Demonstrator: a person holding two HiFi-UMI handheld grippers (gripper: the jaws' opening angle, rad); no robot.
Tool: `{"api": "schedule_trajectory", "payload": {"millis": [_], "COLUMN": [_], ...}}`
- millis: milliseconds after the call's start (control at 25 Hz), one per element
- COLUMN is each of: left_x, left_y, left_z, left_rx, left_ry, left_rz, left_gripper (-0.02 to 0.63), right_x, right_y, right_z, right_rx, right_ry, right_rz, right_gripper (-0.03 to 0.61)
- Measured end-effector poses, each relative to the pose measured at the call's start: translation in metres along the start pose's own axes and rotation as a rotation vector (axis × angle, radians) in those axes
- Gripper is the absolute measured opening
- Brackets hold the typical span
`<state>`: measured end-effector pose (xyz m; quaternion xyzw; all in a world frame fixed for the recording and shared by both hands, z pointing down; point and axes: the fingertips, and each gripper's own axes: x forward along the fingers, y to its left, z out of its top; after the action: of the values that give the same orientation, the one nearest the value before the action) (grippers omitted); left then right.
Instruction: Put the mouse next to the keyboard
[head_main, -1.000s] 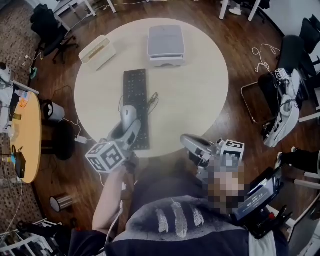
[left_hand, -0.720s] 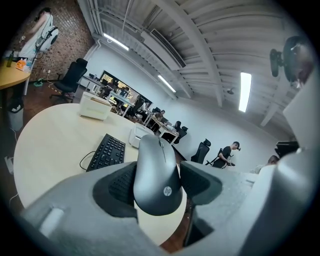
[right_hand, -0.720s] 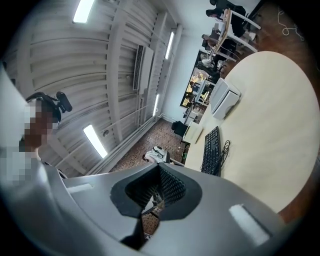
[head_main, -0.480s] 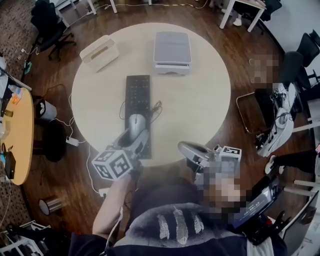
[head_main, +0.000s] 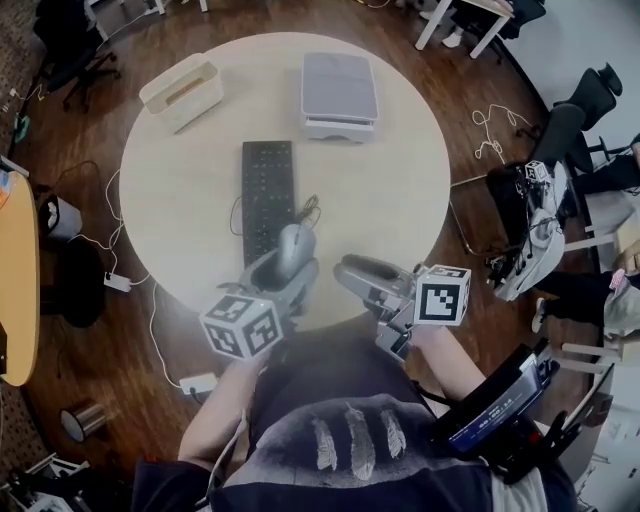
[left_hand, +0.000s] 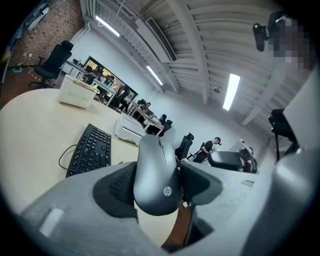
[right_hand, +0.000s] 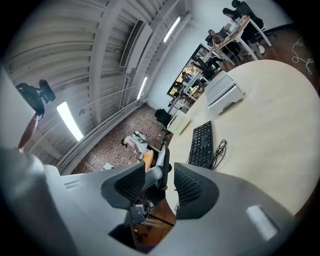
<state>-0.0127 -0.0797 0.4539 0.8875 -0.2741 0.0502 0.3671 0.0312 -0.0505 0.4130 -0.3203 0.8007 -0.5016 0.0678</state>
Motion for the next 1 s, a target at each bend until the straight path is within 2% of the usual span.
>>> {"api": "schedule_trajectory", "payload": {"millis": [120,280,440,760,840,920,1000], "left_x": [0.001,0.006,0.019,0.054,0.060,0.064,0.067], "left_y": [-0.007,-0.014,-0.022,-0.043,-0.046,-0.047,-0.047], "left_z": [0.001,0.002,0.002,0.005,0.004,0.004,0.003], "left_rx": [0.016,0.040,0.055,0.094,0.109,0.118,0.132], "left_ry": [0.007,0.016,0.017,0.016,0.025,0.034,0.046], "left_rz": [-0.010,-0.009,0.025,0.086,0.087,0.088,0.099], "left_gripper": [0.267,0.267,0.267,0.267,0.267,0.268,0.268], "right_x": [0.010,0.027,0.031,0.016,0.013,0.014,0.016], "right_y": [-0.005,-0.007,-0.010,-0.032,-0.038,-0.030,-0.026], "right_z": [0.003,0.012,0.018,0.037,0.036,0.040,0.042], "right_rx": [0.026,0.052,0.103,0.125,0.116,0.155,0.182], "right_ry": [0.020,0.054,0.094,0.176,0.205,0.200,0.191], "right_rz": [0.004,0.054,0.124,0.168,0.157,0.212,0.251], "right_gripper": [0.192,0.210,0.217,0.215,0.203,0.154,0.149]}}
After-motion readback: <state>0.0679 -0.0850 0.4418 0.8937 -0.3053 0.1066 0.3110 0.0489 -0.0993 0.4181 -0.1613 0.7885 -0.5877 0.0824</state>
